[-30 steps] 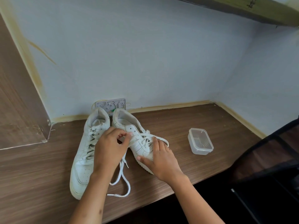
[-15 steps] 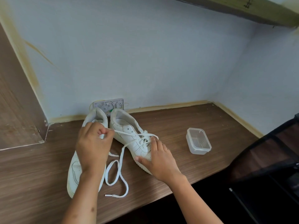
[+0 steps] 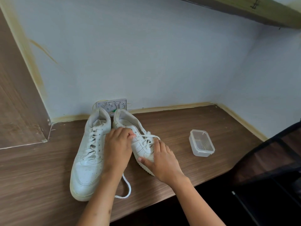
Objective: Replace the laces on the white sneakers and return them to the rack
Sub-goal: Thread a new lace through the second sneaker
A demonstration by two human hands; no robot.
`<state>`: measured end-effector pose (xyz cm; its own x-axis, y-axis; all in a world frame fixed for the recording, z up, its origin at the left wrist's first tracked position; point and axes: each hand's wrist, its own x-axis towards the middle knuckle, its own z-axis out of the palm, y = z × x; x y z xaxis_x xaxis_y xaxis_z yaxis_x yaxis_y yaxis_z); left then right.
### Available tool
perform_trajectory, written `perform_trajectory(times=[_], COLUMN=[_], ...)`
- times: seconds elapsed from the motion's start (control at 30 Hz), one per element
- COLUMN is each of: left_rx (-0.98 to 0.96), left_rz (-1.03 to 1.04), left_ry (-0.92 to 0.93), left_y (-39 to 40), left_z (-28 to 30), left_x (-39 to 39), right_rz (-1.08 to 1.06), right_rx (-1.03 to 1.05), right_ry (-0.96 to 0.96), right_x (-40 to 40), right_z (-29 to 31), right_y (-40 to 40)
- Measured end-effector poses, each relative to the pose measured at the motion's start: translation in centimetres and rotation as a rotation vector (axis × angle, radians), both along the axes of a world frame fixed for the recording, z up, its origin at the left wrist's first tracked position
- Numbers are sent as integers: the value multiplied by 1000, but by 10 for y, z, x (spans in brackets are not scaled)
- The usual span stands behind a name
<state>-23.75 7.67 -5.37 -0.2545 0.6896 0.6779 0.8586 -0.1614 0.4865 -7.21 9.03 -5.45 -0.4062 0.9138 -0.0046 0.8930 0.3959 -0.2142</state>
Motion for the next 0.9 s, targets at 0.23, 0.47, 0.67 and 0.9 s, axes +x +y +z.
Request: perform_trajectory(times=[0.23, 0.47, 0.67, 0.9], left_rx=[228, -16, -16, 112], left_rz=[268, -6, 26, 382], left_ry=[-301, 84, 137, -167], left_y=[-12, -5, -1, -12], left_z=[15, 5, -3, 15], left_x=[-35, -22, -6, -25], right_rz=[0, -8, -16, -10], right_rx=[16, 21, 1, -4], right_ry=[-27, -19, -32, -23], right_x=[0, -1, -1, 0], right_z=[0, 0, 0, 0], right_y=[0, 0, 0, 0])
